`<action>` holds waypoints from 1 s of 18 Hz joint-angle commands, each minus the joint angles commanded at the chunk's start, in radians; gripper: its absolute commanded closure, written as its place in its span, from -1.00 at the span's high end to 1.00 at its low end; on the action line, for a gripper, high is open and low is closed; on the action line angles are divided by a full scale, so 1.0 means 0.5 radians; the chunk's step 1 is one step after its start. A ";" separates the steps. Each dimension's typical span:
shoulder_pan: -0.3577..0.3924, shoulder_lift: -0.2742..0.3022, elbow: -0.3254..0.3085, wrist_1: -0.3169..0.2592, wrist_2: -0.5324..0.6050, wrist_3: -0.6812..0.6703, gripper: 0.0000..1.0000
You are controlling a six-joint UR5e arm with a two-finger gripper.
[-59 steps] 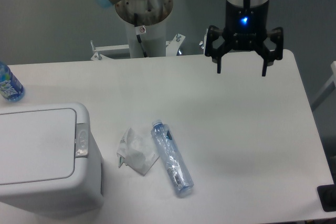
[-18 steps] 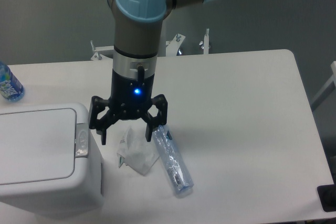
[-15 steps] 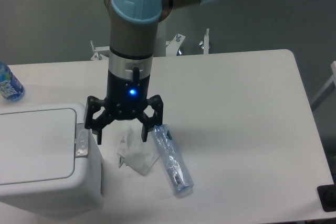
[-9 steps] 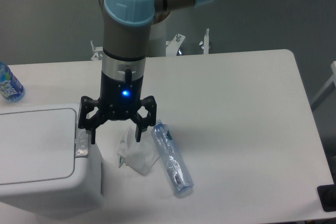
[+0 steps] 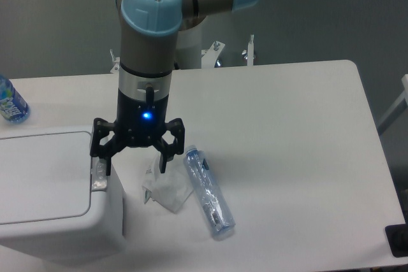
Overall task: Open the trash can
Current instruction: 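Lower the gripper onto the lid edge and push the lid open, then lift the gripper up and away from the opened trash can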
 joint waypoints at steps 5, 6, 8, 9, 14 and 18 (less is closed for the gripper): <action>-0.003 0.000 -0.003 0.000 0.000 0.003 1.00; -0.003 -0.003 -0.003 0.000 0.000 0.003 1.00; -0.003 -0.012 0.000 0.000 0.000 0.003 1.00; -0.003 -0.015 0.000 0.000 0.000 0.003 1.00; -0.003 -0.012 0.006 0.000 0.000 0.003 1.00; 0.000 -0.003 0.113 0.003 0.006 0.030 1.00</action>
